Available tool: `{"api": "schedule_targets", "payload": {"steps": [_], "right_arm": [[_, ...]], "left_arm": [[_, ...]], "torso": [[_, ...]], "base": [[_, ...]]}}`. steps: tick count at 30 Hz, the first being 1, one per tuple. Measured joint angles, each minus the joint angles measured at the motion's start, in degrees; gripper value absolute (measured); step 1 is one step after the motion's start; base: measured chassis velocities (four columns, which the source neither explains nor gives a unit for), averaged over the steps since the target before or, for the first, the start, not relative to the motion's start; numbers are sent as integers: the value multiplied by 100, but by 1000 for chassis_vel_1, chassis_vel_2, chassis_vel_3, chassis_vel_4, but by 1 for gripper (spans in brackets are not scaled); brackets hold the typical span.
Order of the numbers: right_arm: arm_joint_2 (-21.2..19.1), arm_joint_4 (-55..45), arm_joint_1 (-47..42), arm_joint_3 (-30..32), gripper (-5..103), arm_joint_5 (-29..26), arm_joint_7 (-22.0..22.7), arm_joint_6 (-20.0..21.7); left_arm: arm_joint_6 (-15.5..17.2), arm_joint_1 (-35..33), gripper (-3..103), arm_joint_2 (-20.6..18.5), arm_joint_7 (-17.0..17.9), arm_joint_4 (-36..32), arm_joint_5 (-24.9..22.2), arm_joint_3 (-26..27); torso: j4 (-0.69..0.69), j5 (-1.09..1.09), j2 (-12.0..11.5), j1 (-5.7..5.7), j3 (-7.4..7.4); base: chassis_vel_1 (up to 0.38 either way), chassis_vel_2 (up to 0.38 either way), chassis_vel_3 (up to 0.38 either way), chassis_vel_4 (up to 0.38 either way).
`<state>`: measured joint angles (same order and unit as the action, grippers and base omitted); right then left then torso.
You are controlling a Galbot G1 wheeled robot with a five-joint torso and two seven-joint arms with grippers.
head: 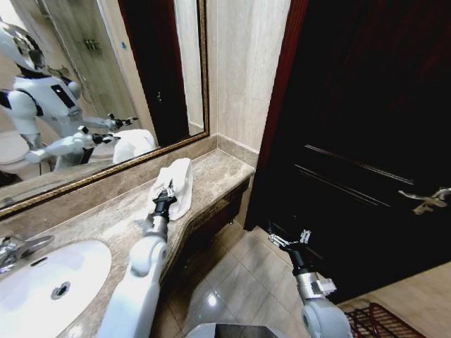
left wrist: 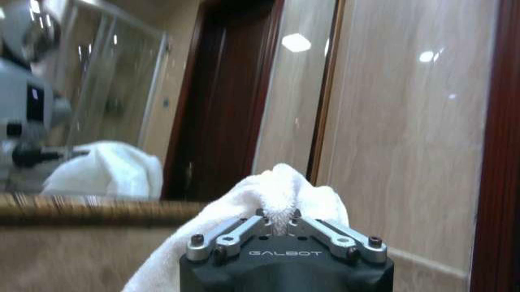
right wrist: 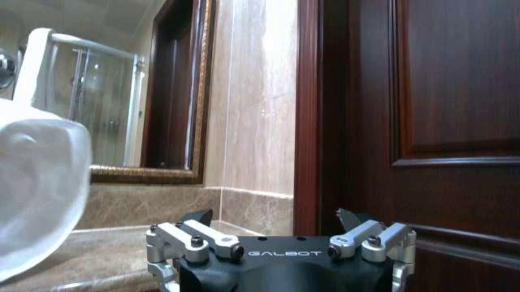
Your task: Discard the used towel into the hamper.
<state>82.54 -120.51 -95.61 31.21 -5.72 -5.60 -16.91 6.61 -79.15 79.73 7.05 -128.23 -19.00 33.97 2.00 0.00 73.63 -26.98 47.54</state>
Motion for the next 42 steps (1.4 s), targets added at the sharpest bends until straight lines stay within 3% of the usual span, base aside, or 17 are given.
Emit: {"api": "schedule_targets", "payload": {"steps": [6, 12, 42], "right_arm": [[133, -64, 78, 20, 100, 50, 235, 2], [164, -287, 112, 95, 100, 18, 318, -2], [311, -354, -40, 89, 100, 61, 299, -636]], "left_arm": [[-267, -857, 4, 106, -68, -823, 326, 199], [-314, -1255, 4, 172, -258, -1398, 403, 311], [-562, -1296, 4, 196, -976, -1241, 591, -11]], "torso": [[0, -1, 0, 0, 0], [0, 1, 0, 0, 0], [0, 0, -1, -1, 1]], "base": [[0, 0, 0, 0], [0, 0, 0, 0], [-43, -46, -45, -52]]}}
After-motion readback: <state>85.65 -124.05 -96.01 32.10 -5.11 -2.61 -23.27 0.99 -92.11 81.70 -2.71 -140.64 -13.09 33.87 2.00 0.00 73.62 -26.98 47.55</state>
